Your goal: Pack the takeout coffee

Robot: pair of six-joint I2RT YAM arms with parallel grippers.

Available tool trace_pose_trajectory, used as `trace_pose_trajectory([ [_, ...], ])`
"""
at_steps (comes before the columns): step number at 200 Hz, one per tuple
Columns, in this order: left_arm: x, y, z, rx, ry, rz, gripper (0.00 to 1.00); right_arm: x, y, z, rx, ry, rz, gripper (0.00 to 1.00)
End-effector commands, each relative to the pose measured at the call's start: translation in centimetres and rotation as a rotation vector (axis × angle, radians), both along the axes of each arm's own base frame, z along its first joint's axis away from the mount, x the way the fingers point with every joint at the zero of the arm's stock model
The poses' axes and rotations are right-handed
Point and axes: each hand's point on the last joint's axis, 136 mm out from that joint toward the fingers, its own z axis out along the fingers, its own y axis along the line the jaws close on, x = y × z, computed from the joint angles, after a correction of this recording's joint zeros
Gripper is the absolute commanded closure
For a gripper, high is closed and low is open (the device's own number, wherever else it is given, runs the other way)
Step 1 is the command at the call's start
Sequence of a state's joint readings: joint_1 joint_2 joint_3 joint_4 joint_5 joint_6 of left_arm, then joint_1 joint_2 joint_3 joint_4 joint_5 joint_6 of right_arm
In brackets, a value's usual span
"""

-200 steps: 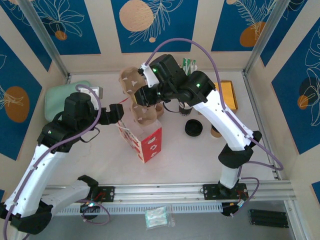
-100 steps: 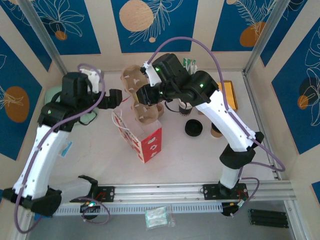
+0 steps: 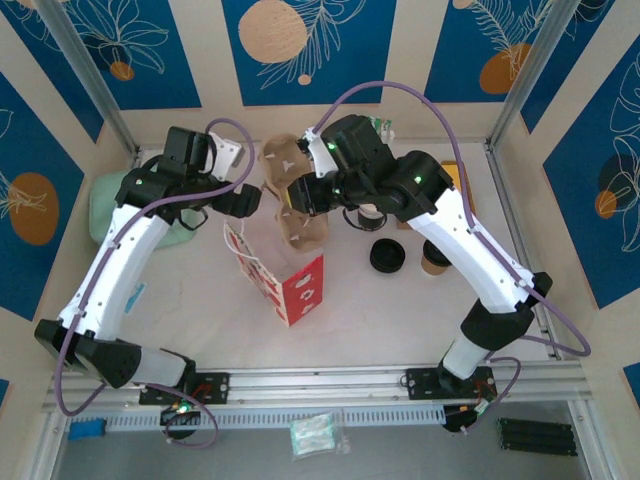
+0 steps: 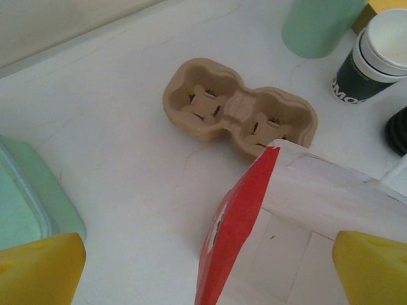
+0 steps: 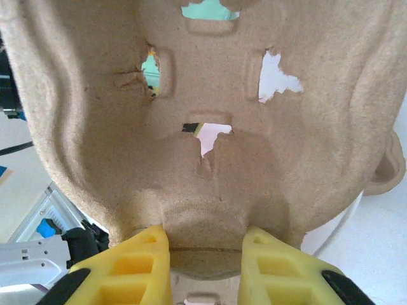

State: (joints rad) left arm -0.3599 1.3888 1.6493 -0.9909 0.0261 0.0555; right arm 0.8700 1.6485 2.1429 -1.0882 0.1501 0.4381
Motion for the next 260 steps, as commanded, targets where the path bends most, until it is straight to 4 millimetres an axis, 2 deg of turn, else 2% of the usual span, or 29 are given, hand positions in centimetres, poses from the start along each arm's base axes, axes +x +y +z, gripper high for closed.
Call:
trace_pose_trajectory([
  [1, 0.0, -1.0, -0.5, -0.035, 0.0, -0.063, 0.0, -0.1, -0.5, 1.6, 0.058, -0.027, -0.016, 0.77],
  [44, 0.3, -1.4, -2.4, -0.035, 0.028, -0.076, 0.01, 0.2, -0.2, 0.8, 0.06, -0.013, -0.022, 0.77],
  [86, 1.2, -0.8, -3.5, -0.006, 0.015, -0.028, 0.01, 0.4, 0.2, -0.1, 0.053, 0.002, -0.024, 0.78],
  [193, 3.0, 2.2, -3.3, 0.074, -0.06, 0.149, 0.01, 0.2, 0.0, -2.8, 0.019, 0.048, -0.031, 0.79],
  [260, 3.6, 3.8, -2.8, 0.105, -0.097, 0.244, 0.01, 0.1, -0.2, -3.8, 0.004, 0.061, -0.038, 0.79],
])
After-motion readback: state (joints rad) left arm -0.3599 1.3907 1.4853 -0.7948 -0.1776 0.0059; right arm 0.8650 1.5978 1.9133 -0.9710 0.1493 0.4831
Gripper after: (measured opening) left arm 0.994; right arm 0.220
